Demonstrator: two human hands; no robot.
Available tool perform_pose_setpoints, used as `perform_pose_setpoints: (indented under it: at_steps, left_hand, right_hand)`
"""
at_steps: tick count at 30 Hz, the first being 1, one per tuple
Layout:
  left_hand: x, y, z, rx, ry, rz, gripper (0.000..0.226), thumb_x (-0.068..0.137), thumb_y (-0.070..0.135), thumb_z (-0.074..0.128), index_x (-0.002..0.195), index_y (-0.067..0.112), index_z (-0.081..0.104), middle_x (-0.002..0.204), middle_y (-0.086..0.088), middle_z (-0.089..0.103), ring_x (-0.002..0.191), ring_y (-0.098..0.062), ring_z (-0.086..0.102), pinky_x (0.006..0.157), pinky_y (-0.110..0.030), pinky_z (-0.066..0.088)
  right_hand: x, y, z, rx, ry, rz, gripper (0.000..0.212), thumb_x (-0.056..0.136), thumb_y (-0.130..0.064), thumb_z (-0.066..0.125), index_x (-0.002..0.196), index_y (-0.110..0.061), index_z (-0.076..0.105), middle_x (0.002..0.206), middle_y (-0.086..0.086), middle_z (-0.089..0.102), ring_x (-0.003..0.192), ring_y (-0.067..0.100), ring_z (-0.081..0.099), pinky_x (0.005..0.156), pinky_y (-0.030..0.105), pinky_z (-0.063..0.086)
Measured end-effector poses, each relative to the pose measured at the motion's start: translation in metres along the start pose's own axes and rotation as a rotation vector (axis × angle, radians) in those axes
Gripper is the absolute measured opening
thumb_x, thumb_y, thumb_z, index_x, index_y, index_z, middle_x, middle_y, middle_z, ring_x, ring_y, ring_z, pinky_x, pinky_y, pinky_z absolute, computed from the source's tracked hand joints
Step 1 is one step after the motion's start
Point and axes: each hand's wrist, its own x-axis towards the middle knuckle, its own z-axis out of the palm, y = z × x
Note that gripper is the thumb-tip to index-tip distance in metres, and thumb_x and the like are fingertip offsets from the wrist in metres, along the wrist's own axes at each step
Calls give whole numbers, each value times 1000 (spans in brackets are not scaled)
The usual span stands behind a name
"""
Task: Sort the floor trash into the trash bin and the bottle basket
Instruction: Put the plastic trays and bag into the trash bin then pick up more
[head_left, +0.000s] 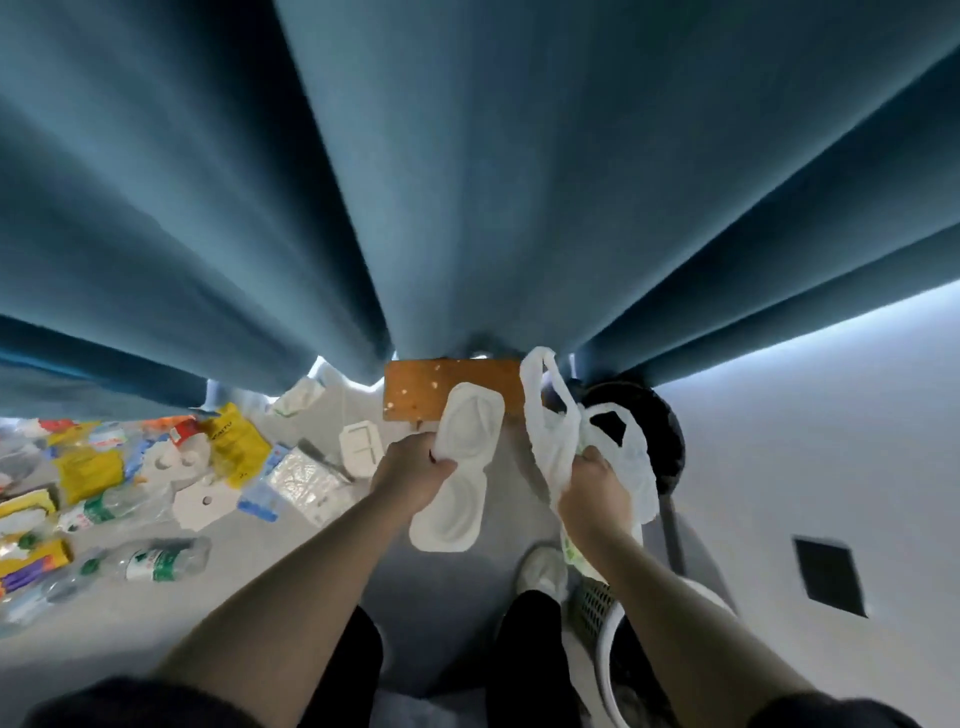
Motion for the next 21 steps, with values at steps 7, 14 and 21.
perform_pose_setpoints:
  at_steps: [7,14,21]
  left_hand:
    - [78,85,131,6,-58,57,20,87,33,63,104,24,59,98,7,63,91,-16,60,80,-34,51]
    - [160,99,191,-50,-3,53,11,87,27,65,83,27,54,77,15,57,70,-1,52,56,-15,35]
    - [203,62,213,-96,-46,31,10,88,26,65,90,33,59,82,20,62,77,2,57,58,-12,38]
  right_hand:
    - [84,157,-8,118,20,149,20,81,3,43,91,-4,58,101,6,53,81,28,56,68,41,49]
    - [185,206,60,273,20,56,24,81,2,40,92,-3,61,102,0,44,78,22,50,64,29,40]
    - [255,225,151,196,-164,74,50,86,-13,56,133,-13,39,134,11,40,115,33,46,87,38,42]
